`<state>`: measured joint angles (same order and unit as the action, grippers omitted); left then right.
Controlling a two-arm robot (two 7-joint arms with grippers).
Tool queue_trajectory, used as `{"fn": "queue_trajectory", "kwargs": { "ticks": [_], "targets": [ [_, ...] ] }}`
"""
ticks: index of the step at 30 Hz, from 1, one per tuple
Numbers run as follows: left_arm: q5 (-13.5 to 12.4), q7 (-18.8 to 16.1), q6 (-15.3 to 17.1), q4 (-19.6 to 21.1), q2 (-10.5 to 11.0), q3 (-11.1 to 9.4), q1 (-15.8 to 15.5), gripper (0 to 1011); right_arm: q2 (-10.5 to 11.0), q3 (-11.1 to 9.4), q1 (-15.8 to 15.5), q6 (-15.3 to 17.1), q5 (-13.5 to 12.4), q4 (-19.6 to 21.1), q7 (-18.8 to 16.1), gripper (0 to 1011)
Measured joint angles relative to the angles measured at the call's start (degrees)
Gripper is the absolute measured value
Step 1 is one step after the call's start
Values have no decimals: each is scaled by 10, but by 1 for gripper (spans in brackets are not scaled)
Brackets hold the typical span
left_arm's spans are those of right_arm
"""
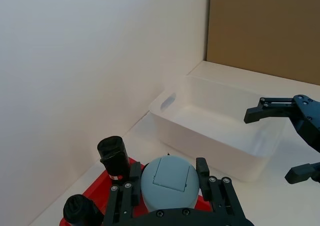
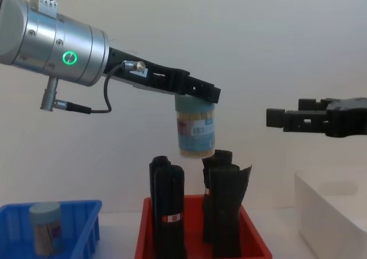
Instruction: Pick the cotton swabs from the blue box and place them into the white box.
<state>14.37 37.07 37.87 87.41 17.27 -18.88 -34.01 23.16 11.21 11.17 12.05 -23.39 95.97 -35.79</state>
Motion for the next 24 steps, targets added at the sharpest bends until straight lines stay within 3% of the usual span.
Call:
{"fn": "queue_trajectory", "kwargs": {
  "ticks": [11,24],
  "targets": [
    [0,0,0,0,0,0,0,669,-9,8,36,-8,1,-57,-54,1002],
    [0,0,0,0,0,0,0,669,-24,19,77,-25,17,-117,-89,1002]
  ]
}}
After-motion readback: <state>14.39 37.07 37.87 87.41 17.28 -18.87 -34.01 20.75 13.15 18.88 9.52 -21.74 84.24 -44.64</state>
